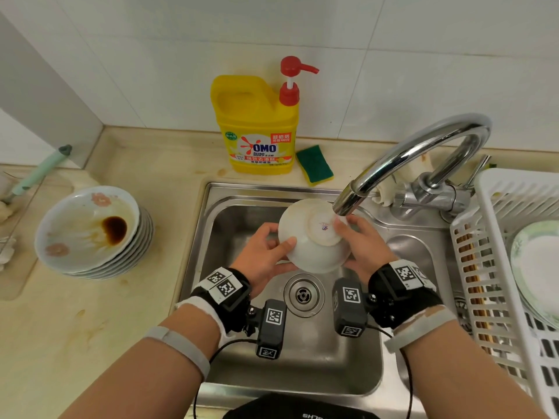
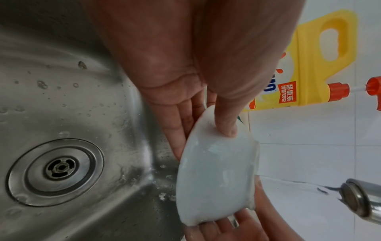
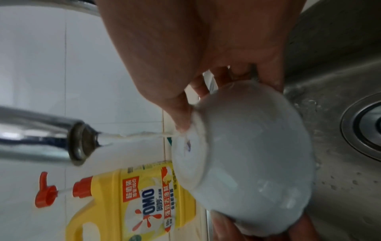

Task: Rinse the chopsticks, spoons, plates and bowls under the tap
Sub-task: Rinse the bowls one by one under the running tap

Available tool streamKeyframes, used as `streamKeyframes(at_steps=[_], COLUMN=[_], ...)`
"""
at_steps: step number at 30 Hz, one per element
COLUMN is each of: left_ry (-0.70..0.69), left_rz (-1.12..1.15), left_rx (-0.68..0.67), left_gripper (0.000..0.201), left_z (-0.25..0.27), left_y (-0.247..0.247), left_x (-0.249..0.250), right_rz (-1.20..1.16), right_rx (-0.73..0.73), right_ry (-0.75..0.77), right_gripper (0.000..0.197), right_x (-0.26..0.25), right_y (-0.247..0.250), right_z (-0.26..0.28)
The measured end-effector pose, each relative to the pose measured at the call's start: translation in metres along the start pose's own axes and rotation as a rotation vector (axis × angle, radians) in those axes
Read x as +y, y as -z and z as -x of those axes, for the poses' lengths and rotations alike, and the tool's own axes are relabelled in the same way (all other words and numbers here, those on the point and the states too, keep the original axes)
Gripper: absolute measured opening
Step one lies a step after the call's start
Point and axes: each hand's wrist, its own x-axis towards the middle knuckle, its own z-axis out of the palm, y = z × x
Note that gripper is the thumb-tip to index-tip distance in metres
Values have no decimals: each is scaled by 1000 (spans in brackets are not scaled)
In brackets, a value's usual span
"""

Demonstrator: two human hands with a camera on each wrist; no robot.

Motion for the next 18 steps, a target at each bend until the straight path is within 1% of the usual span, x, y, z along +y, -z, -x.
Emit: streamKeyframes(at_steps=[1,2,4,6,8,10,12,14,16,18], left_ry=[0,0,-3,-13,-20,-23,-27,-38,-48,-55], left_rz=[3,8,16,14,10,0,-14,-31,-43,-36], left_rx=[1,3,6,4,1,-1,-13,-30,-35,-24], left_gripper=[37,37,36,37,38,38,37,36,36,37], left_z=[0,0,0,0,0,1,0,0,-2,-4], left_y=[1,2,3,4,4,3,1,-2,-4,-4], left_x=[0,0,0,0,-1,-1,-1,0,4,6], right_rz=[-14,-12,48,170,296,369,374,333,296,243], right_rx=[-34,-66,-113,-106,-54,23,85,136,167,152], right_ry=[9,23,60,98,139,151,125,86,59,41], right_gripper=[38,42,63,92,118,128,129,126,115,100], right_x=[0,1,5,7,9,10,9,5,1,-1], right_y=[2,3,5,3,-2,-7,-10,-14,-13,-8], right_z=[2,3,2,0,-2,-4,-6,-8,-12,-17])
